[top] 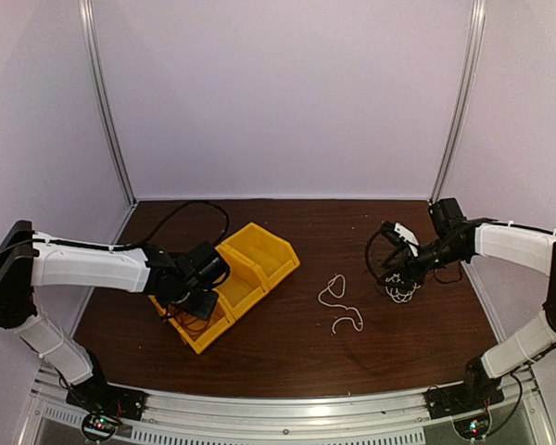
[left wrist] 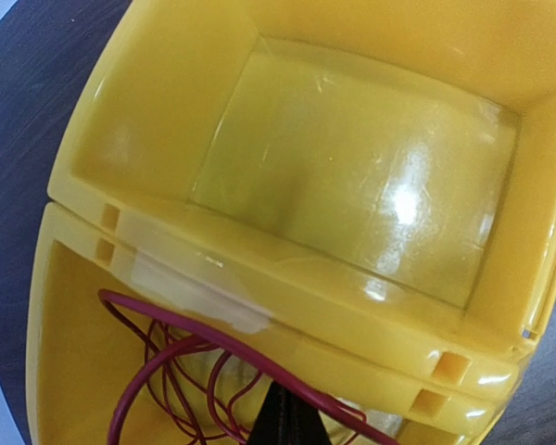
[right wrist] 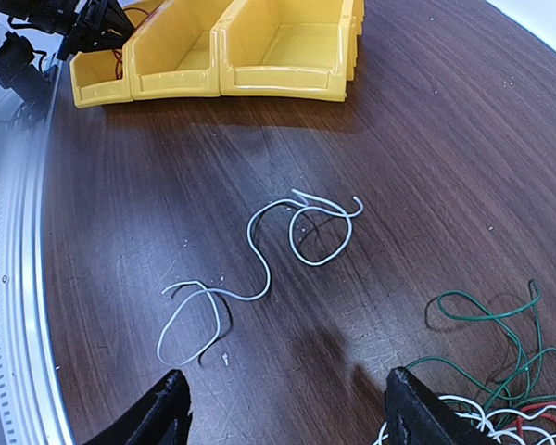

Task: Untangle the cables
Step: Adjust the untangled cable in the bin.

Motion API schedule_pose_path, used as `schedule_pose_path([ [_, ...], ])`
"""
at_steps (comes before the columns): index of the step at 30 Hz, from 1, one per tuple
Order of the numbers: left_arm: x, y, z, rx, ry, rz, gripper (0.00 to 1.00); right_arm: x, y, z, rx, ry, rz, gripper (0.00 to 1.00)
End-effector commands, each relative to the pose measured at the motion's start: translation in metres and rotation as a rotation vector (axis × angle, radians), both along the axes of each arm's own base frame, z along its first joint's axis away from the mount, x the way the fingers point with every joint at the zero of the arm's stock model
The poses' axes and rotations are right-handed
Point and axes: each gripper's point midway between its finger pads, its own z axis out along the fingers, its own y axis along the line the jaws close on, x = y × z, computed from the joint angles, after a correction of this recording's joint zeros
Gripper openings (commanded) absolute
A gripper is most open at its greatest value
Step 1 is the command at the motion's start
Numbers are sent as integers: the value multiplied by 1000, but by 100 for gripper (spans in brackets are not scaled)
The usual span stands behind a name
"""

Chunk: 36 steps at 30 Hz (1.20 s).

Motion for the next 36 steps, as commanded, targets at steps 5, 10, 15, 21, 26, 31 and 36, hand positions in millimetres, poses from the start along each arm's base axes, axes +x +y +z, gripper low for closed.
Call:
schedule_pose_path([
  [5,-2,-8,-15,-47,27,-11,0,4,0,3,7,-1,7,72],
  [10,-8,-5,-23,-47,48,-12,0,4,0,2,8,2,7,72],
  [15,-11,-3,-26,-45,56,-19,0,4,0,1,7,7,7,72],
  [21,-13,-6,-15,-50,65,-50,0,4,1,2,12,10,9,72],
  [26,-15,-4,-3,-49,70,-51,0,4,1,1,9,12,8,72],
  [31,-10,-2,21,-75,15,-39,22,4,1,1,9,11,9,72],
  [36,-9,-1,31,-65,8,-32,39,4,1,2,9,8,10,72],
])
